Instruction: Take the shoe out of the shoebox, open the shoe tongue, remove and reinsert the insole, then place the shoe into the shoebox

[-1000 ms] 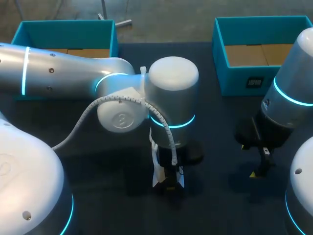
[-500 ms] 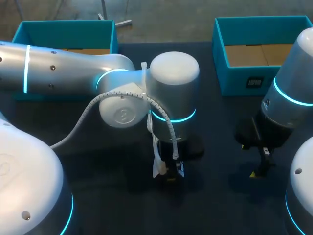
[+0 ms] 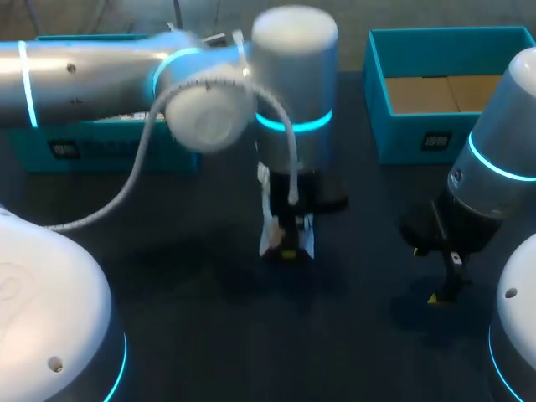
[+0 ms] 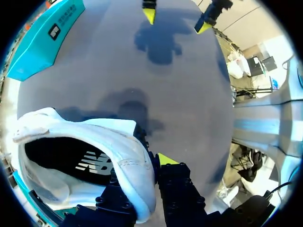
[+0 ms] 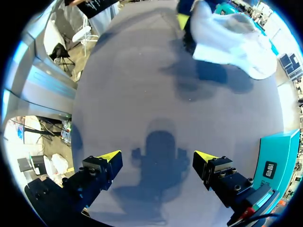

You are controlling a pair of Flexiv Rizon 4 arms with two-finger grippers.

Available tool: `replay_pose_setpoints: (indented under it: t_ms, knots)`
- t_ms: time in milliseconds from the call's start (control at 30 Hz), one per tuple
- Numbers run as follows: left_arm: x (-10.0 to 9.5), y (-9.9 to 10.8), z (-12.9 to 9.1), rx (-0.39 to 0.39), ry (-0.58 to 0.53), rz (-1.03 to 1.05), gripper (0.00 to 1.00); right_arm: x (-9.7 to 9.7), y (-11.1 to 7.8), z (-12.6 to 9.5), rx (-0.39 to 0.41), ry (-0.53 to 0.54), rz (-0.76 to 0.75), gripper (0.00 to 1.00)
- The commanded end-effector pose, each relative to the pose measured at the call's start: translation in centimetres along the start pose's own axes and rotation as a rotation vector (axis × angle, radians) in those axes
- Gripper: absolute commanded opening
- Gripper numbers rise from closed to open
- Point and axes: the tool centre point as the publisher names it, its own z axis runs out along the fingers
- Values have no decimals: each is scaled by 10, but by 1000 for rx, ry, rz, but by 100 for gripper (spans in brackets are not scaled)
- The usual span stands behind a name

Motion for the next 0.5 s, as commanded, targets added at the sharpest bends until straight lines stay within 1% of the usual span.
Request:
replay_pose_setpoints:
  t_ms: [33, 267, 300, 467, 500]
  knots:
    - [-11, 17, -54, 4, 1, -12, 0, 1, 0, 1, 1, -2, 0, 100]
    - [-25, 35, -97, 3, 22, -12, 0, 1, 0, 1, 1, -2, 0, 100]
    - [-26, 37, -103, -6, 35, -3, 0, 1, 0, 1, 1, -2, 0, 100]
    - [-27, 49, -137, 8, 31, -5, 0, 1, 0, 1, 1, -2, 0, 100]
    - [-28, 53, -147, 6, 47, 7, 0, 1, 0, 1, 1, -2, 0, 100]
